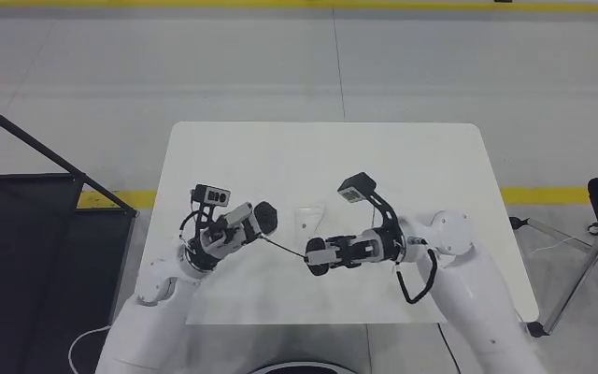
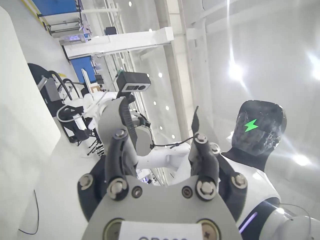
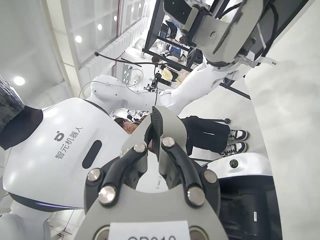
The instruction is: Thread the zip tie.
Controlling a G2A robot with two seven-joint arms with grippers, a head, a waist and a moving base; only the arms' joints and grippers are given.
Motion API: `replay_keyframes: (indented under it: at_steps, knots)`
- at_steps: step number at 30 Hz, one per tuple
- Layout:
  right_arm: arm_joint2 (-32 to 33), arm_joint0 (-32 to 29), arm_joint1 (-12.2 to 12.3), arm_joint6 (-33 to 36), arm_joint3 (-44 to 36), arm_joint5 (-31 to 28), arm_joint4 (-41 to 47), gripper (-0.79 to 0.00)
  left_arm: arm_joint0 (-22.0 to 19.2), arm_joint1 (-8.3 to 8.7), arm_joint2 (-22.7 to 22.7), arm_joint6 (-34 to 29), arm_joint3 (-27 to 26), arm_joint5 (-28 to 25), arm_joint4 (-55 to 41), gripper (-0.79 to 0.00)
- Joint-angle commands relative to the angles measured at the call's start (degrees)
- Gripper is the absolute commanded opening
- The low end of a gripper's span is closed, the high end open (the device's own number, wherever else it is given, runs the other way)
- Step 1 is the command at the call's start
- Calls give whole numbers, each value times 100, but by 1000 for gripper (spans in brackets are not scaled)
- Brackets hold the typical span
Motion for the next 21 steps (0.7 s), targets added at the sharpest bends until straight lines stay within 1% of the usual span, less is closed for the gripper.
replay_keyframes:
  at_steps: [1,16,21]
  knots:
    - [-34,41,-10,-77,67,-18,13,-785,-14,1,37,-105,16,75,-32,-372]
    - [-154,193,-24,-195,270,-26,65,-785,-37,-7,50,-443,88,176,-472,-422]
    - [-177,209,-23,-224,286,-17,55,-785,-21,-8,61,-515,73,180,-476,-456]
